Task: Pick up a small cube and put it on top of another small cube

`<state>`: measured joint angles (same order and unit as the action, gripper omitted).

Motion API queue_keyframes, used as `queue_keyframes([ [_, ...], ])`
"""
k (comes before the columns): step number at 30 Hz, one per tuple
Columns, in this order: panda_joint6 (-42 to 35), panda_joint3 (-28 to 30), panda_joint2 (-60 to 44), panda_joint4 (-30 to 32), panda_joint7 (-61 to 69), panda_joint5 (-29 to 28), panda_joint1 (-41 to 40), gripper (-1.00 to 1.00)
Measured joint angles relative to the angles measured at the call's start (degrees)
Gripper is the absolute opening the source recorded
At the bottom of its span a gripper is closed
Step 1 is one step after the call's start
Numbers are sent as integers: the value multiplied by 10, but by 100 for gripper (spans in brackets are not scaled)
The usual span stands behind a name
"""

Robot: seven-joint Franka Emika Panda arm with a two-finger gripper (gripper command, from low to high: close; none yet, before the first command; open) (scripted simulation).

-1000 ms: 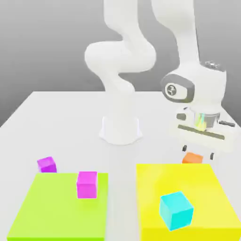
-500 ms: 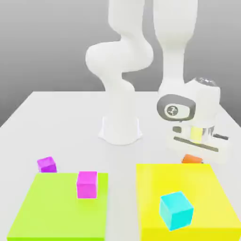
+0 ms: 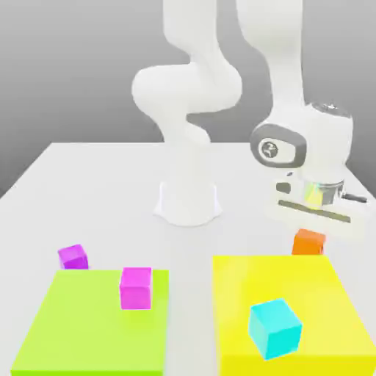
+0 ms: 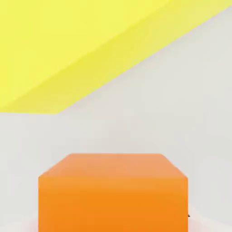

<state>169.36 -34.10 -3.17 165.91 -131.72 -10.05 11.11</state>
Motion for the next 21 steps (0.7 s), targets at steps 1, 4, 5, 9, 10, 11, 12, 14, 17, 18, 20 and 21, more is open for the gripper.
queue_keyframes([
  [1, -6, -6, 10, 3, 23, 32, 4, -100],
  [4, -23, -8, 38, 10, 80, 111, 24, -100],
  [5, -29, -6, 47, 13, 96, 132, 31, -100],
  [9, -50, 10, 77, 14, 148, 198, 56, -100],
  [10, -56, 19, 82, 2, 166, 214, 56, -100],
  [11, -67, 35, 89, -9, 184, 221, 47, -100],
  [12, -80, 54, 95, -20, 201, 224, 33, -100],
  [14, -108, 93, 108, -39, 230, 219, -2, -100],
  [17, -151, 154, 127, -65, 270, 207, -58, -100],
  [18, -166, 174, 133, -73, 283, 202, -77, -100],
  [20, -195, 214, 147, -90, 310, 193, -114, -100],
  [21, -209, 234, 153, -98, 323, 188, -133, -100],
])
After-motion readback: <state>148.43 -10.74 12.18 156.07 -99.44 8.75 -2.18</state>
